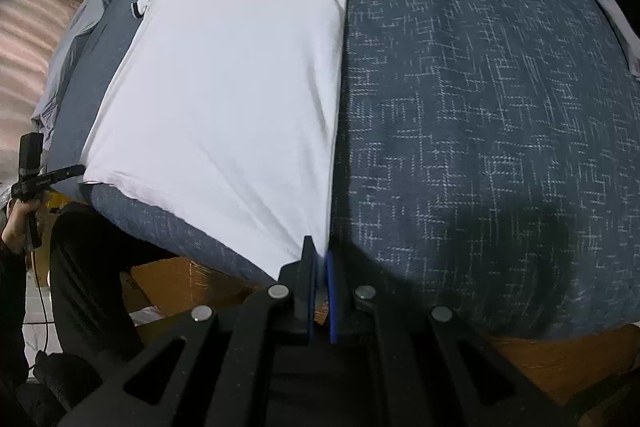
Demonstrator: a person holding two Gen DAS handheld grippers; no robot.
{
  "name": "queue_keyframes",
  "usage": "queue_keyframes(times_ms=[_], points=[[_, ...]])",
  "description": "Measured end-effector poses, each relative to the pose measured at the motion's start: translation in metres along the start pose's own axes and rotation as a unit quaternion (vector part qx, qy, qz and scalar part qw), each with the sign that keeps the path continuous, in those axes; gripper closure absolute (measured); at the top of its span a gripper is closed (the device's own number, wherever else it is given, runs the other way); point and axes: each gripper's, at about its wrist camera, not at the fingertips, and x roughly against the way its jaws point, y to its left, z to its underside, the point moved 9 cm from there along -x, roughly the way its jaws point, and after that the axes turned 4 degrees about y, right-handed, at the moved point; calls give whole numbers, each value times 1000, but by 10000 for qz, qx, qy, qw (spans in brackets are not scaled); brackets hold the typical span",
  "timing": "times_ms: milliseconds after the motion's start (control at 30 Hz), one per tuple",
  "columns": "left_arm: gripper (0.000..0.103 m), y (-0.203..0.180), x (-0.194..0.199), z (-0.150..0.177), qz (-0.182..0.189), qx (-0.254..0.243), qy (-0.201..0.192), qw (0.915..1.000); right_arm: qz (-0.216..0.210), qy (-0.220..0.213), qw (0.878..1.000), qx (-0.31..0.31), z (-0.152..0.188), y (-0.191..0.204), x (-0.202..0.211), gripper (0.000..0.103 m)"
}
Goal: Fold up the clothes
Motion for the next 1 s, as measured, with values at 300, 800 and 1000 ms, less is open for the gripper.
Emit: queue_keyframes(times_ms=[300,800,1000], points=[[100,7,-19,5,-66,126,228,9996,61,112,9999,-64,3,-4,-20,99],[100,-3,-14,-5,-100,23,232,9997,-444,14,9984,-345,1,-3,-19,67],[100,-5,-7,-3,-81,-39,239,9997,-258,73,9994,-215,10,-2,-25,99]])
